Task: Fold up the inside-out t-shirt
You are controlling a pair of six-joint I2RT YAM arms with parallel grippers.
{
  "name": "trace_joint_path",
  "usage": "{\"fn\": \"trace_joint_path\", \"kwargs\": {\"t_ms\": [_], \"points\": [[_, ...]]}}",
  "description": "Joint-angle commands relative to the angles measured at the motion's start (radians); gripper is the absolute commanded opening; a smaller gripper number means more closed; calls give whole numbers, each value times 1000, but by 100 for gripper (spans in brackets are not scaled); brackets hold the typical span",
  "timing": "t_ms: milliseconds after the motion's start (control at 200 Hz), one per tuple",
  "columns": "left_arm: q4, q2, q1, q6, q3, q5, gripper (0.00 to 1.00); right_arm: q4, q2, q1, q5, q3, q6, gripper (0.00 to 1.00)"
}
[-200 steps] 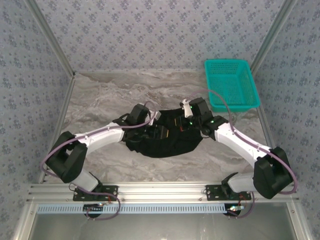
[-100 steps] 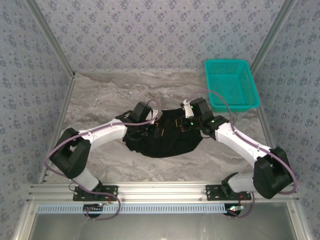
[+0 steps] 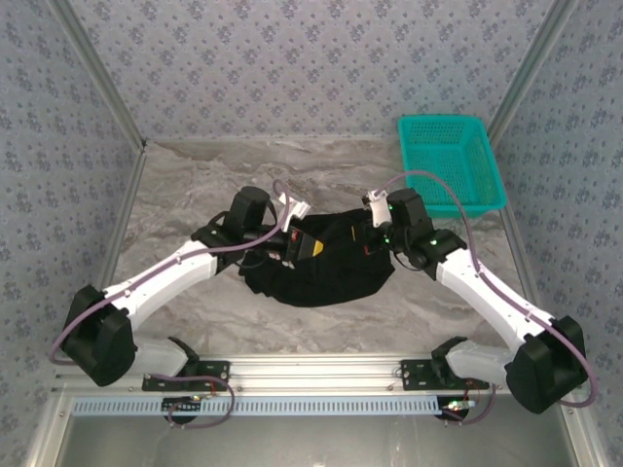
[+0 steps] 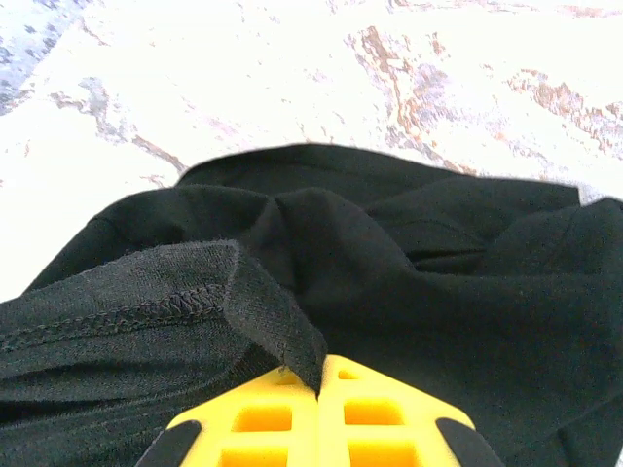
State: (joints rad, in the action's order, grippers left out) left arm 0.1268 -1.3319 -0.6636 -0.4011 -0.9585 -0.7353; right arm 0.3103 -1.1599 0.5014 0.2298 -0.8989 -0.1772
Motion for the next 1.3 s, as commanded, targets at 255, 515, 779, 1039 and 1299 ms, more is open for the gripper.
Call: {"fn": "trace_joint_path", "kwargs": {"t_ms": [255,515,779,1039,1299], "points": [[9,-102,28,10,-23,-89,15,-27,90,-46,72,54,32,0],[-3,-129,18,-1,-28,-27,18,-29,115,-81,152,77,9,0],[80,-172,-50,66,-88,214,44,-62,103,-83,180,86,-3,0],[120,-266,-73,113,-175,278,50,-68,101,-83,194,89,-8,0],[119,-342,-88,136,-243,319,52,-87,108,-84,255,105,1,0]]}}
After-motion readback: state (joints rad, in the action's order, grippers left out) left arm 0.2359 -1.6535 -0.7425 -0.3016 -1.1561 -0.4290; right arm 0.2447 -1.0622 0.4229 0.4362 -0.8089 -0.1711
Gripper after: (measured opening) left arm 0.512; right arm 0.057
